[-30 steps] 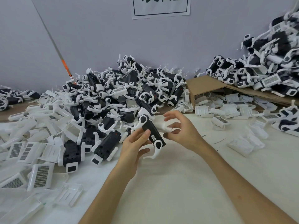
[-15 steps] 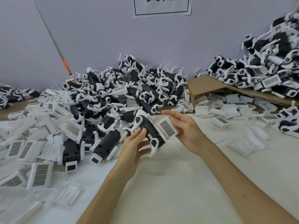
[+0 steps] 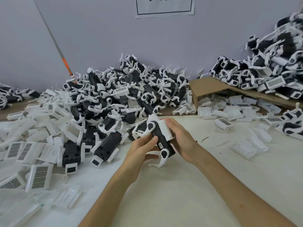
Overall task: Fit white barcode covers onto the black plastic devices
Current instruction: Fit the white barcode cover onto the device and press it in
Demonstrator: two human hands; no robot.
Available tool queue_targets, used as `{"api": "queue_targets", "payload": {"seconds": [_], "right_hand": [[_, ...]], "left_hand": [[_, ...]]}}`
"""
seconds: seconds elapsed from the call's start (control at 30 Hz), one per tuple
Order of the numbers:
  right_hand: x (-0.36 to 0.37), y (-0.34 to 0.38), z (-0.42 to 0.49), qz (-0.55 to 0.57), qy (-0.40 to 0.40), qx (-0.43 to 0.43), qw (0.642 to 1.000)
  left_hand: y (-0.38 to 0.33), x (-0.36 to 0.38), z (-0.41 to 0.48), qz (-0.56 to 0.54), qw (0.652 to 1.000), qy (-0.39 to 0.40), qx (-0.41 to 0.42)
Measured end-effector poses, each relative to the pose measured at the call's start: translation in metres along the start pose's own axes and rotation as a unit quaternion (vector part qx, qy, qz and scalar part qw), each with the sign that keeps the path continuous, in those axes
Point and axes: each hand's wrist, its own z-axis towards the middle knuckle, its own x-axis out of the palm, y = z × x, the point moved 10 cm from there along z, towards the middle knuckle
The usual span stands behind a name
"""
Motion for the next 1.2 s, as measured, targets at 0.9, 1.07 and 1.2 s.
{"api": "queue_targets", "payload": {"seconds": [0.9, 1.07, 1.2], "right_hand": [[0.01, -0.013, -0.004, -0.063, 0.007, 0.027, 0.998], [0.009, -0.014, -0.003, -0.114, 0.023, 0.034, 0.993], [0.008, -0.013, -0.004, -0.12, 0.027, 0.019, 0.992]], "left_hand": [[0.0, -0.017, 0.004, -0.01, 0.997, -0.073, 0.027], [-0.003, -0.008, 0.004, -0.039, 0.998, -0.029, 0.038], [-0.006, -0.007, 0.003, 0.059, 0.996, -0.042, 0.061]]}}
